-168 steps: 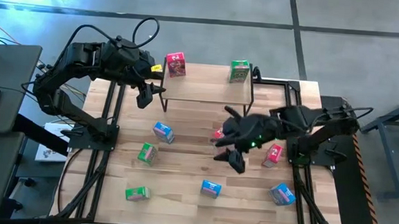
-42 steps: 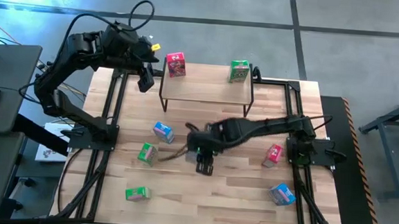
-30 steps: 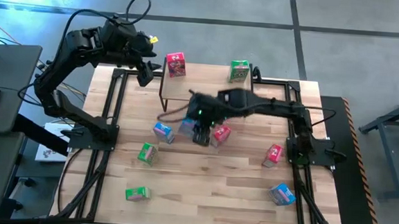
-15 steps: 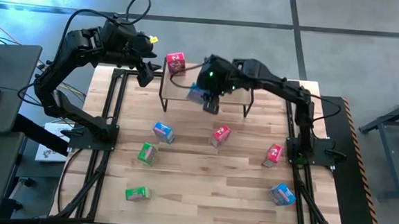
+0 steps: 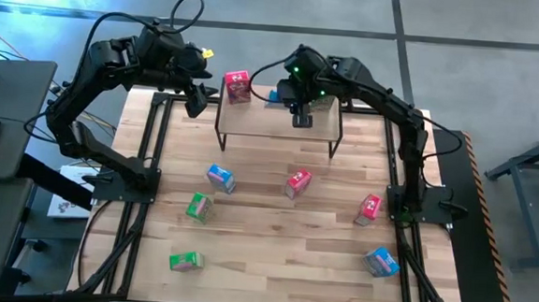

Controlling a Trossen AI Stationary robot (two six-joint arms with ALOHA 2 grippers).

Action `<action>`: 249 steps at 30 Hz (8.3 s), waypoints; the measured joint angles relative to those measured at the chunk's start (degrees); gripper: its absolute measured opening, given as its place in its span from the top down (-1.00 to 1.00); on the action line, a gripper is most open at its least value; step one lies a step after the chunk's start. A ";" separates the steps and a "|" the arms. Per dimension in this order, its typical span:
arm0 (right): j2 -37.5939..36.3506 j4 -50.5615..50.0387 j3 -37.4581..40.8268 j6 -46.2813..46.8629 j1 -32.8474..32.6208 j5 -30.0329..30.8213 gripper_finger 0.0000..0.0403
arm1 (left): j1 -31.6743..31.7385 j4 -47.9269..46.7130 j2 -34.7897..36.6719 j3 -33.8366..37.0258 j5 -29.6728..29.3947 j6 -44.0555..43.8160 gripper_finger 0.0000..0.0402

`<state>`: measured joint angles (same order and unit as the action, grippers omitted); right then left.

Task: Stack cereal on shelf
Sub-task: Put the center blue cereal box on the shelf, then put the top green cereal box on the shelf aligned with the other green cereal box

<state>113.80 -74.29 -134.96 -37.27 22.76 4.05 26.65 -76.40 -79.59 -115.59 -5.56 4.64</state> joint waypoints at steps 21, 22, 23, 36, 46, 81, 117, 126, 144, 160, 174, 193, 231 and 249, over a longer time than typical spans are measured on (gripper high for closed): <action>0.22 1.39 -0.07 -5.17 7.63 -4.46 0.17 | 0.00 0.00 0.00 0.00 0.00 0.07 -0.04; 0.22 1.00 -0.04 -5.02 7.63 -5.24 0.17 | 0.00 0.00 0.00 -0.01 0.00 0.06 -0.04; 0.22 0.41 0.01 -4.95 7.65 -6.18 0.17 | 0.00 0.00 -0.01 -0.01 0.00 0.05 -0.04; 1.81 -0.18 0.09 -1.98 7.74 -7.55 0.17 | -0.02 -0.02 0.00 -0.02 0.02 0.07 -0.04; 2.19 -0.42 0.11 0.66 7.71 -8.48 0.17 | -0.02 -0.02 -0.02 0.00 0.02 0.07 -0.04; 4.81 -0.32 0.13 0.84 7.74 -7.56 0.13 | -0.02 -0.02 0.00 -0.01 0.01 0.07 -0.04; 1.95 4.47 0.13 3.09 7.89 -1.14 -0.11 | -0.02 -0.02 0.00 0.00 0.00 0.07 -0.04; -1.68 4.11 0.13 5.82 6.65 -0.10 -0.11 | 0.00 -0.02 -0.01 -0.01 0.01 0.07 -0.04; -13.14 -1.09 -0.04 23.13 -2.72 13.98 -0.11 | 0.00 0.00 0.00 0.00 0.00 0.12 -0.04; -15.23 -11.68 -0.04 46.78 -13.57 18.14 -0.21 | -0.38 -0.06 -0.59 -0.02 0.01 -0.08 -0.04; -15.23 -15.77 0.44 78.79 -20.73 -0.12 -0.21 | -2.69 -0.44 -0.57 -0.02 0.04 -0.08 -0.04; -15.15 -15.70 6.83 108.81 -39.14 6.36 -0.21 | -3.89 -0.37 -0.55 -0.02 0.07 0.03 -0.04; -15.06 -15.71 22.97 92.21 -39.33 -2.89 -0.21 | -16.55 -13.62 0.07 0.00 7.95 -38.57 -0.04; -15.08 -15.72 22.97 80.68 -38.86 -2.27 -0.21 | -24.89 -13.62 0.07 0.00 13.40 -55.19 -0.04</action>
<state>98.72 -90.02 -111.98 43.42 -16.10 1.78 1.76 -90.02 -79.53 -115.59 7.84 -50.55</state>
